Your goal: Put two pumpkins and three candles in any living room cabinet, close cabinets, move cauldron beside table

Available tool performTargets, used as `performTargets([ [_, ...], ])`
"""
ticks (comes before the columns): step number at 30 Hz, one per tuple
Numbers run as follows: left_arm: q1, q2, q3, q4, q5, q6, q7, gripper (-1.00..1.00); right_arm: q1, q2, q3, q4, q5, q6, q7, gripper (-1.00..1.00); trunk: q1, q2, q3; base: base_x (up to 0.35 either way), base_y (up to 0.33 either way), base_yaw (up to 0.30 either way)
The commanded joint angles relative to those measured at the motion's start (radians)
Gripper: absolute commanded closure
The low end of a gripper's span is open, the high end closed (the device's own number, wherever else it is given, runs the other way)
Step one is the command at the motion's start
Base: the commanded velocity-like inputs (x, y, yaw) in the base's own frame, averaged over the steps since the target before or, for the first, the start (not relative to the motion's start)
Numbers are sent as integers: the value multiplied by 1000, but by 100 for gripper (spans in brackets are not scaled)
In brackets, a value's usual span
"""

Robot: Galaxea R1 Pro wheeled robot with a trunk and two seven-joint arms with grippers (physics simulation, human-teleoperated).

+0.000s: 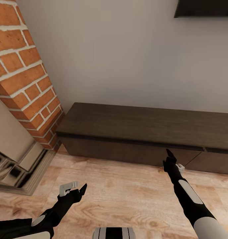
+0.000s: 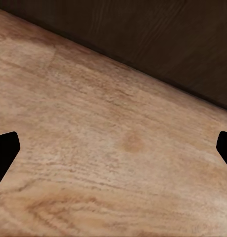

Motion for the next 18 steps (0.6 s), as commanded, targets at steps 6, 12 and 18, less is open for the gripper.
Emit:
performTargets([
  [6,-2,0,-3,-1,2,-4,3,-100,0,0,2,0,-10,-2,6,-100,0,0,-1,19,11,0],
  [12,-2,0,-3,-1,2,-4,3,-100,0,0,2,-2,-9,0,9,-100,0,0,-1,27,13,0],
  [18,-2,0,-4,-1,2,-4,3,-100,0,-1,2,-4,-9,1,12,-100,0,0,-1,2,1,0],
])
